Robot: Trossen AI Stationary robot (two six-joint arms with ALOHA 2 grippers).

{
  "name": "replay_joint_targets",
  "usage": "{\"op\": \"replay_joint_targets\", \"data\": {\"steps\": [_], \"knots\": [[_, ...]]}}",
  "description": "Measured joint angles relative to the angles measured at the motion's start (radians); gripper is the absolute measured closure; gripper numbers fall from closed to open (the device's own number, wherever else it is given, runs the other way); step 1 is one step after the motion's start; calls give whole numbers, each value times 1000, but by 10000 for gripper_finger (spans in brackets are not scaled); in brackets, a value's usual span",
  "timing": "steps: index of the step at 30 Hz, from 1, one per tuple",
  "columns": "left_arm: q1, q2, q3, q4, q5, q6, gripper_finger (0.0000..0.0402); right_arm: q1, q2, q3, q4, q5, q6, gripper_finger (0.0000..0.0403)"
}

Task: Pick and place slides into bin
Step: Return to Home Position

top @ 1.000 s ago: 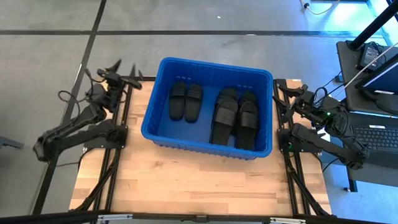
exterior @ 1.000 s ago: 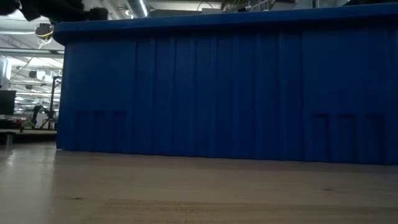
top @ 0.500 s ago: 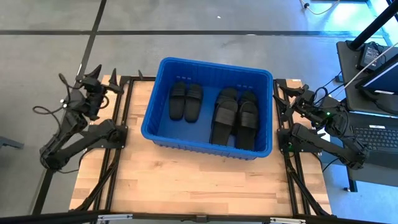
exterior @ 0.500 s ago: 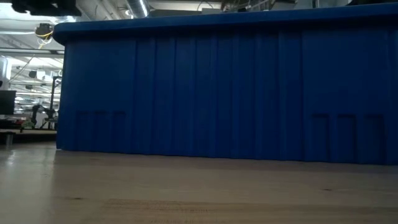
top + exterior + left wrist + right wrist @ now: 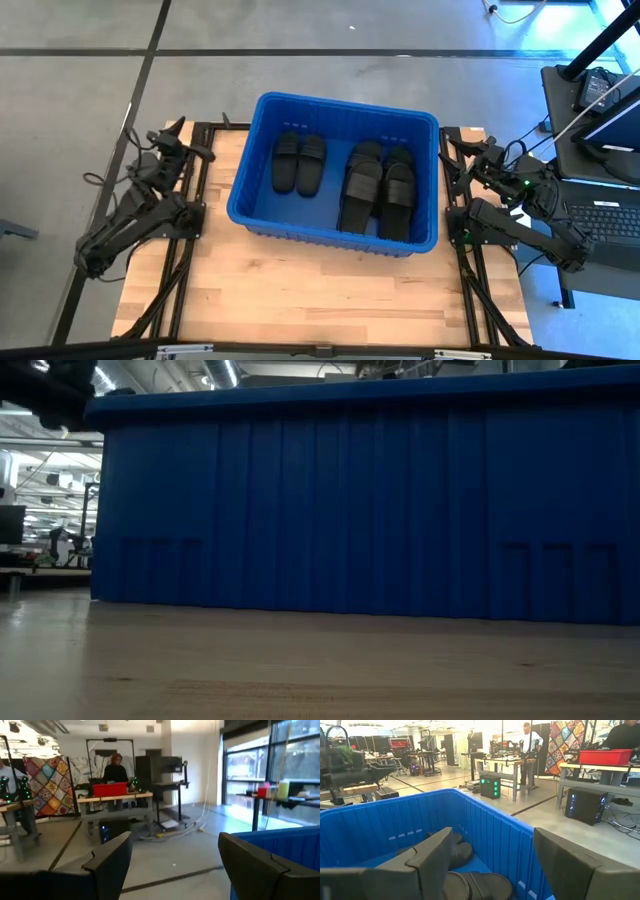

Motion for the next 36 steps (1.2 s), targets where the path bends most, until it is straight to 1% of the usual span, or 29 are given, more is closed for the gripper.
{"op": "replay_joint_targets", "data": {"steps": [4, 7, 11, 14, 17, 19, 24, 28, 30, 33, 36], "knots": [[6, 0, -112, 178, -4, 5, 111, 0, 0, 0, 0, 0, 2, 125], [29, 0, -179, 236, -44, 1, 111, 0, 0, 0, 0, 0, 6, 125], [87, 0, -234, 241, -48, -30, 111, 0, 0, 0, -6, -1, 26, 125], [135, 0, -257, 241, -11, -57, 111, 0, 0, 0, -28, -1, 38, 125], [177, 0, -264, 241, 11, -56, 111, 0, 0, 0, -53, -1, 48, 125], [202, 0, -264, 242, 12, -50, 111, 0, 0, 0, -63, 0, 47, 125], [275, 0, -264, 243, 12, -48, 111, 0, 0, 0, -61, 52, 28, 125], [324, 0, -265, 242, 2, -47, 111, 0, 0, -15, -47, 57, 9, 125], [336, 0, -265, 240, -3, -47, 111, 0, 0, -43, -41, 89, -2, 125], [339, 0, -265, 238, -8, -52, 111, 0, 0, -112, 13, 190, -16, 125], [338, 0, -265, 236, -8, -52, 111, 0, -2, -187, 126, 281, -86, 125]]}}
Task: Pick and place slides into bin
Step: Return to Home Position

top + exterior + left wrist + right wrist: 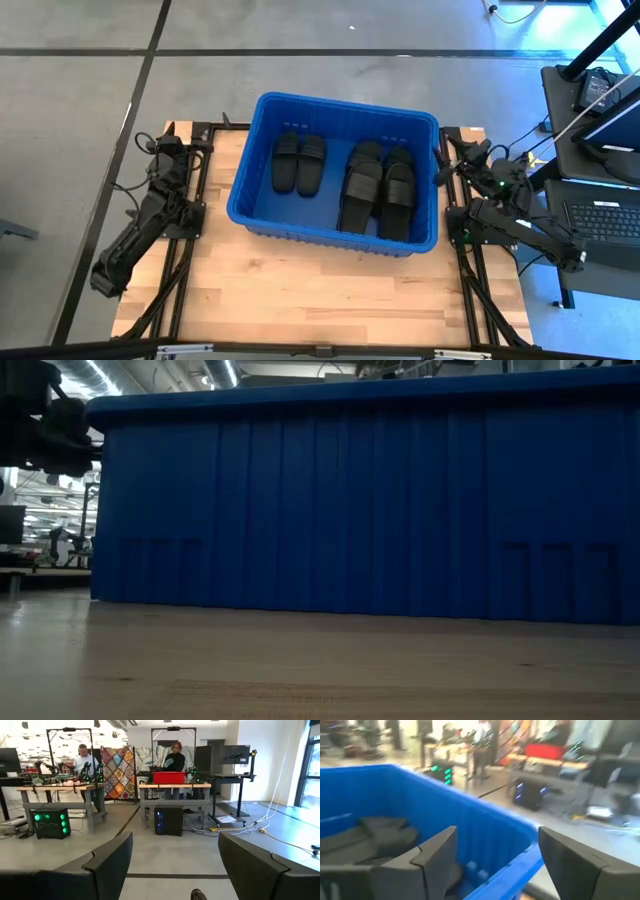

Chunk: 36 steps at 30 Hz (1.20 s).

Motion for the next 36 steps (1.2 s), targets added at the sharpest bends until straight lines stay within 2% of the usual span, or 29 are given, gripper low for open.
{"op": "replay_joint_targets", "data": {"steps": [5, 10, 16, 21, 24, 28, 32, 36], "knots": [[0, 0, 0, -5, 0, -2, 111, -33, -37, -71, 170, 114, -107, 125], [0, 0, 0, -4, 0, -27, 111, -135, -79, -89, 204, 135, -154, 125], [0, 0, 0, -4, -1, -134, 111, -257, -48, -131, 297, 110, -167, 125], [-1, 0, 0, -4, -1, -135, 111, -377, -44, -185, 373, 163, -122, 125], [-1, 0, 0, -4, -1, -135, 111, -439, -44, -230, 379, 149, -90, 125], [-1, 0, 0, -4, -1, -134, 111, -494, -44, -287, 437, 68, -15, 125], [0, 0, 0, -4, -2, -134, 111, -526, -44, -356, 482, 51, -17, 125], [0, 0, 0, -3, -2, -133, 111, -549, -43, -357, 469, 46, -40, 125]]}}
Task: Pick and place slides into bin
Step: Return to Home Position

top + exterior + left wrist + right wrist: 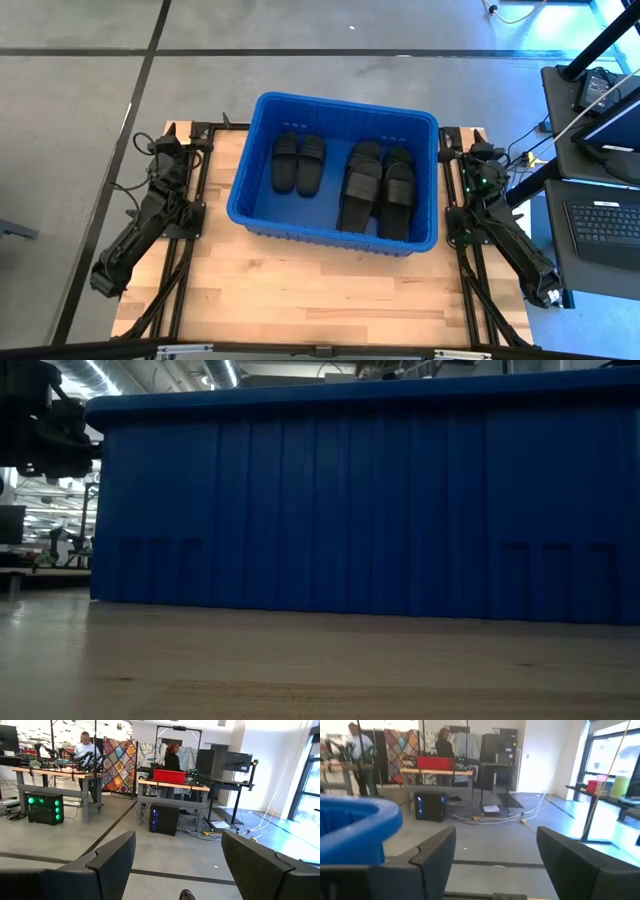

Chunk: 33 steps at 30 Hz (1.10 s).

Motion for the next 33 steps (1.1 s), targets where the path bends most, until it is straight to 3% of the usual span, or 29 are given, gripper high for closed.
{"op": "replay_joint_targets", "data": {"steps": [6, 33], "knots": [[0, 0, 0, 0, 0, 0, 111, -26, 1, 0, -6, 3, -82, 125], [0, 0, 0, 0, 0, 1, 111, -26, 1, 0, -9, 3, -33, 125]]}}
